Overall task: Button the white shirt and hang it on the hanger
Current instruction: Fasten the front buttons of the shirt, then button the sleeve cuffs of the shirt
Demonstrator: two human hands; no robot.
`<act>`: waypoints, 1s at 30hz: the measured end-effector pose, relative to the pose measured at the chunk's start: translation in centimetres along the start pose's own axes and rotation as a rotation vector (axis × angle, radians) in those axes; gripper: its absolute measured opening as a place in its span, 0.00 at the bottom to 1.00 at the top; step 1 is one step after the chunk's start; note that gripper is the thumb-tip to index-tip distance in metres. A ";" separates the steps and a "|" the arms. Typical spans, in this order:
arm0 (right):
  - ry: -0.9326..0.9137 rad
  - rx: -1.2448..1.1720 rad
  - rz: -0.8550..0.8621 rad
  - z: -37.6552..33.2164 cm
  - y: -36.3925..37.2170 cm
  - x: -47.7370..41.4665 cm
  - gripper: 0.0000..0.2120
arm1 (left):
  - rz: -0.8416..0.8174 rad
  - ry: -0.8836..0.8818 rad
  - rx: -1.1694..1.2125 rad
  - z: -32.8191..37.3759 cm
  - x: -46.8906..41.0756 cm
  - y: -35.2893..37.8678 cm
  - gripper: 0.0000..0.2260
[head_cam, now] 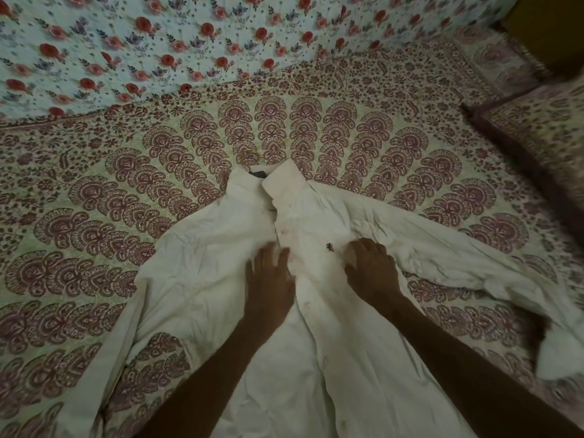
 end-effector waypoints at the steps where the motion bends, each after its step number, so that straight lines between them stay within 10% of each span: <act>1: 0.016 0.016 -0.015 1.0 0.4 0.8 0.21 | -0.021 0.043 0.023 1.6 0.7 0.9 0.27; 10: -0.047 0.033 -0.263 10.8 3.2 10.7 0.37 | -0.463 0.034 -0.226 8.7 3.7 6.6 0.42; 20: 0.237 -0.171 -0.059 26.2 0.6 16.7 0.18 | -0.409 -0.156 -0.357 18.4 3.3 8.6 0.25; 24: 0.366 -0.168 0.096 34.0 0.7 16.1 0.13 | -0.240 0.024 0.264 25.3 4.8 12.3 0.11; 30: 0.277 -0.161 -0.076 43.0 4.0 12.2 0.31 | -0.509 -0.491 0.944 36.0 5.9 22.1 0.09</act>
Point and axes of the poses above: each hand's wrist, its own x-axis away from the middle knuckle, its own y-axis out of the palm, z = x × y, the point moved 2 cm from there along -x, towards the middle knuckle, and after that the axes turned 13 degrees about x, right-handed, at the moved point
